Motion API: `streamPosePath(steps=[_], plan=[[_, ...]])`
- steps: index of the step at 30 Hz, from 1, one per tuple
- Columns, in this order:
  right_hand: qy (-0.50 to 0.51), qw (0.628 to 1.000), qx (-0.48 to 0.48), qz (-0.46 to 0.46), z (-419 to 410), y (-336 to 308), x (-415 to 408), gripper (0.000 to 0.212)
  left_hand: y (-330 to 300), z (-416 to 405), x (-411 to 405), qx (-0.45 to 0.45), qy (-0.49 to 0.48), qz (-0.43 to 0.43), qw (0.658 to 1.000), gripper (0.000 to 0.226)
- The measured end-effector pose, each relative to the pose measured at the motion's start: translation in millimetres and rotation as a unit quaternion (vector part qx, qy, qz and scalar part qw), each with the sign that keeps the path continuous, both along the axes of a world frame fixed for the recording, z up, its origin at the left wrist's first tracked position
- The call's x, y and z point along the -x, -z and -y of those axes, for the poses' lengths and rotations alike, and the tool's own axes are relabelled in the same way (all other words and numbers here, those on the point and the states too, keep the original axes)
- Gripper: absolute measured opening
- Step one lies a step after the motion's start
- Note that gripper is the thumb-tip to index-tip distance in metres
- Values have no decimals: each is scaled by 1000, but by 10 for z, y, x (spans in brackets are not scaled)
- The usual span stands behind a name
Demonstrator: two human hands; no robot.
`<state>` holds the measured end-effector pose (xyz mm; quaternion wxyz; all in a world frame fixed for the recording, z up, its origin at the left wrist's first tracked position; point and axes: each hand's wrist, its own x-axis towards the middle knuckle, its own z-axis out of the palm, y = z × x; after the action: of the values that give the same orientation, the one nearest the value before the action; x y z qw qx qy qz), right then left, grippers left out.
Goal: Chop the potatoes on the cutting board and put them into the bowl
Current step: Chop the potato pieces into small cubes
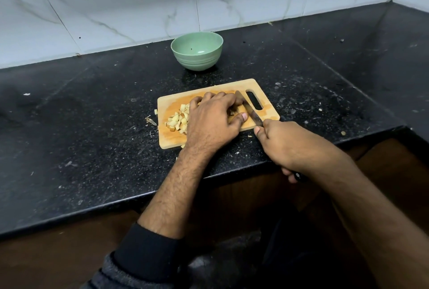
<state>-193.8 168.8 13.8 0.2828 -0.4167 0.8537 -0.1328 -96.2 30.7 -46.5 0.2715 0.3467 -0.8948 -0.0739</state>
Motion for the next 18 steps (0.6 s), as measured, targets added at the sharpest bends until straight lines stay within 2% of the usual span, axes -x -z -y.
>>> streamPosePath(steps=[8, 18], plan=[[-5, 1000, -10, 25, -68, -21, 77, 25, -13, -58, -8, 14, -10, 1, 1000, 32], [-13, 996, -86, -7, -511, -222, -37, 30, -12, -118, -16, 28, -16, -6, 999, 32]])
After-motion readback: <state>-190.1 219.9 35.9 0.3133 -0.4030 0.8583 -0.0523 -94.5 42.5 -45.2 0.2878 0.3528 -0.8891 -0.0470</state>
